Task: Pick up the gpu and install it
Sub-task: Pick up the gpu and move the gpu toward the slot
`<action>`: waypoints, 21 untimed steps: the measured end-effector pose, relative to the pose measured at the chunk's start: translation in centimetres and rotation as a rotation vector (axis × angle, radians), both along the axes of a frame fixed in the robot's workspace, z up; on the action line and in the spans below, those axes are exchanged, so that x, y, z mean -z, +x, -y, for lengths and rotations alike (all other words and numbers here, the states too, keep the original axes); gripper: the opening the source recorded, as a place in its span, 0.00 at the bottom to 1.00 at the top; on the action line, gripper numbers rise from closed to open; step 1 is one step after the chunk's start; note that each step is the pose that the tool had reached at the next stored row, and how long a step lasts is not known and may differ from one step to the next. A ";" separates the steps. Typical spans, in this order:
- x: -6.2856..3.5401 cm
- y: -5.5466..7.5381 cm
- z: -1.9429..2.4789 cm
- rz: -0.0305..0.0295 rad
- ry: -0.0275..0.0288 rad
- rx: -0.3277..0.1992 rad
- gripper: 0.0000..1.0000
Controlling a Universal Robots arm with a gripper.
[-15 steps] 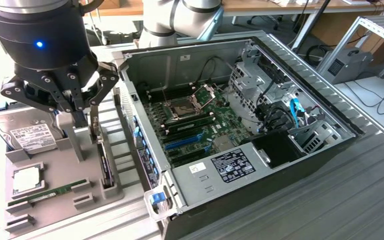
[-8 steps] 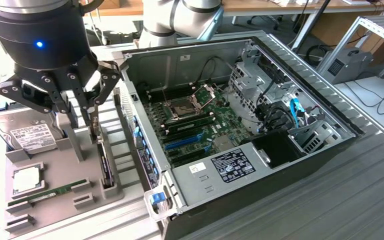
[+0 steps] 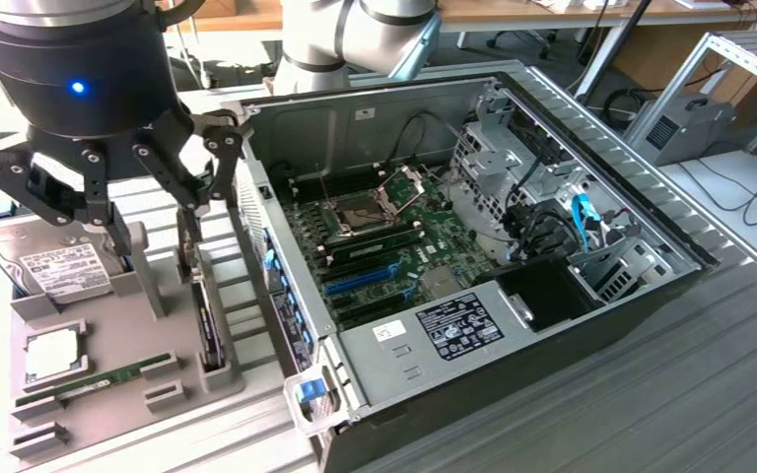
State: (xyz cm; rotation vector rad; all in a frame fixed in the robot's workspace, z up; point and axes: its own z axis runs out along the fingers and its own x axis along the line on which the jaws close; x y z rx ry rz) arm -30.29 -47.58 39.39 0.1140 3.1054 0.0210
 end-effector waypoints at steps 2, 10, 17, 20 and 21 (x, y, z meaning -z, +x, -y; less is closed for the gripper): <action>0.00 0.0 0.00 0.0000 0.0000 0.000 0.55; 0.44 0.0 0.00 -0.0001 -0.0001 0.001 0.55; 0.87 0.0 0.00 0.0000 -0.0001 0.002 0.55; 1.09 0.1 0.00 0.0000 -0.0001 0.002 0.55; 1.20 0.1 0.00 0.0000 0.0000 0.002 0.55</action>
